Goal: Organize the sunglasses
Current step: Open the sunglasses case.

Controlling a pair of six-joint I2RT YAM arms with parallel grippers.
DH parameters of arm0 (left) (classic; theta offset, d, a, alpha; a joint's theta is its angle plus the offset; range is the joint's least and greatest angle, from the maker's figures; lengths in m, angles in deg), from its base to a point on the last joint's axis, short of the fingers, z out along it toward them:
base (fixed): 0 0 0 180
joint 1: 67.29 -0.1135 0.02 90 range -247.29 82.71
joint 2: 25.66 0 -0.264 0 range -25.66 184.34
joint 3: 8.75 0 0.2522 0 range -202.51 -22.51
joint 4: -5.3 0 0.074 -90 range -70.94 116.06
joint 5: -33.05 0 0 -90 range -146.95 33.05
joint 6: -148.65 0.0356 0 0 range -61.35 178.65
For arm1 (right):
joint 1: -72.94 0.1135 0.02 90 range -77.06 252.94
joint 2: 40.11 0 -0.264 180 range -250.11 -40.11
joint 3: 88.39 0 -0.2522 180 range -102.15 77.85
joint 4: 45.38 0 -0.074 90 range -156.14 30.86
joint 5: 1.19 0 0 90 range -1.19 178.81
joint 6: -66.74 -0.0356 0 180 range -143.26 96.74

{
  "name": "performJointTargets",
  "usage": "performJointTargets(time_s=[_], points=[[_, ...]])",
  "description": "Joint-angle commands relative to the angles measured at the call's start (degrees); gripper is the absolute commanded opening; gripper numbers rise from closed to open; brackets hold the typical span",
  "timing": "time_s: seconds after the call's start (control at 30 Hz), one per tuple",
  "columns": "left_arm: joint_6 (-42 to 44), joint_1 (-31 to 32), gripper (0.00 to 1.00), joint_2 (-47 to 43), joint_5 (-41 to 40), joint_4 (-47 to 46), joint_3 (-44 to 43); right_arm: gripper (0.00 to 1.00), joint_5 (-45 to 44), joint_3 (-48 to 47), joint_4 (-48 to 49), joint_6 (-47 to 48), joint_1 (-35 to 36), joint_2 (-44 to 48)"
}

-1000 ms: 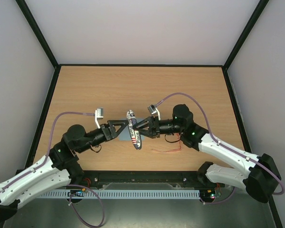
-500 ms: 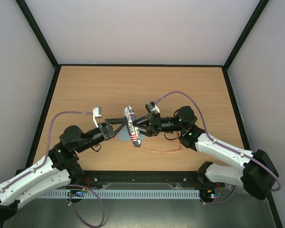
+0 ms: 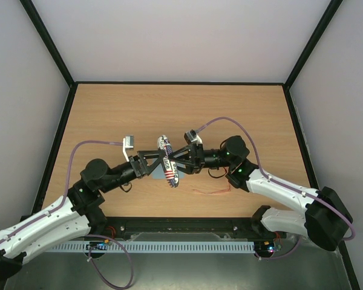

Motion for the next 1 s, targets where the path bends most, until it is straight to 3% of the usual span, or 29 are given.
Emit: performJointTargets(time_s=[0.0,0.2,0.37,0.5,0.73,0.97], points=[[-0.39,-0.15,0.88,-0.45,0.78,-2.76,0.63,0.44,1.02,0.21,4.80,-0.06,0.17,-0.15],[-0.21,-0.08,0.70,-1.21,0.62,-1.42,0.53,0.43,0.92,0.31,2.78,1.39,0.20,0.14],[-0.07,-0.18,0.61,-0.99,0.62,-0.31,0.18,0.44,0.66,-0.31,-1.45,4.11,0.22,0.92],[0.56,-0.10,0.59,-0.52,0.34,1.91,-0.82,0.44,-0.04,-1.88,-9.43,8.60,0.21,1.86],[2.68,-0.11,0.59,0.86,-1.73,11.35,-4.50,0.43,-4.24,-8.02,-32.43,23.01,0.14,3.35],[3.49,-0.11,0.60,4.05,-2.35,16.36,-6.34,0.43,-8.05,-10.83,-44.38,29.77,0.15,2.75]])
